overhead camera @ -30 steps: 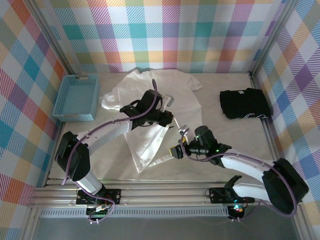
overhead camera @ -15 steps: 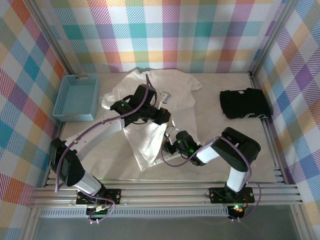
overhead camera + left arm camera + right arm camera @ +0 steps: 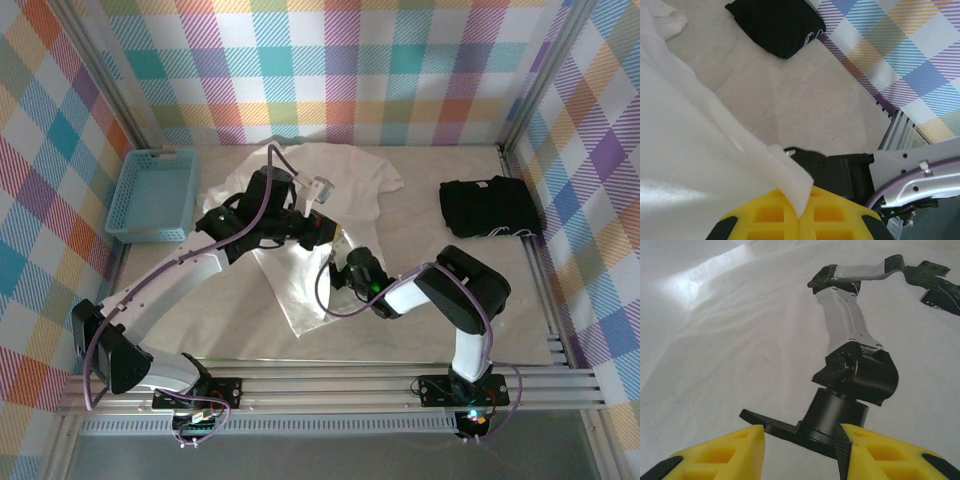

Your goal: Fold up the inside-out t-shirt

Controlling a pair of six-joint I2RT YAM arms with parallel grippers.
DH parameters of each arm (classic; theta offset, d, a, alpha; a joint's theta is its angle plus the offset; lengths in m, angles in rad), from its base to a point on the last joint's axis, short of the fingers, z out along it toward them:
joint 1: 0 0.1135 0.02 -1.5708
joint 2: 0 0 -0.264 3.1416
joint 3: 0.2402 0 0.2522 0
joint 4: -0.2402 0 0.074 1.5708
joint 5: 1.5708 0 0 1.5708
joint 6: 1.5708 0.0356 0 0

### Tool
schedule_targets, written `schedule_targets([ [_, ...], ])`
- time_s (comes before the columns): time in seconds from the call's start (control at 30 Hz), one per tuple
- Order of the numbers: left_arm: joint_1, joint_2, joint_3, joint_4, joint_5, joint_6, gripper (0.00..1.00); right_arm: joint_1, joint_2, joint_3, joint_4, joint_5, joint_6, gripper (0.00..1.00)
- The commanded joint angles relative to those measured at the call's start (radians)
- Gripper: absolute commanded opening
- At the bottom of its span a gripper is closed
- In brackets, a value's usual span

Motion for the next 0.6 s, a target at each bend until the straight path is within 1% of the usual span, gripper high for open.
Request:
schedule_targets([
  [0.0,0.005,-0.045,-0.024,0.025,-0.037,0.021,0.00,-0.022,-0.056,-0.022,0.024,-0.129,0.001,0.43],
  [0.1,0.005,-0.054,-0.033,0.036,-0.019,0.022,0.00,-0.044,-0.070,-0.025,0.001,-0.163,0.030,0.44],
  [0.2,0.005,-0.069,-0.047,0.073,0.049,0.023,0.00,-0.070,-0.063,0.005,-0.045,-0.163,0.083,0.44],
  [0.43,-0.006,-0.104,-0.053,0.142,0.183,0.029,0.00,-0.075,-0.026,0.141,-0.254,-0.063,0.169,0.42],
  [0.5,-0.017,-0.107,-0.046,0.151,0.205,0.037,0.00,-0.075,-0.014,0.179,-0.324,-0.047,0.184,0.42],
  [0.57,-0.028,-0.110,-0.040,0.161,0.201,0.036,0.00,-0.074,-0.003,0.219,-0.393,-0.031,0.193,0.42],
])
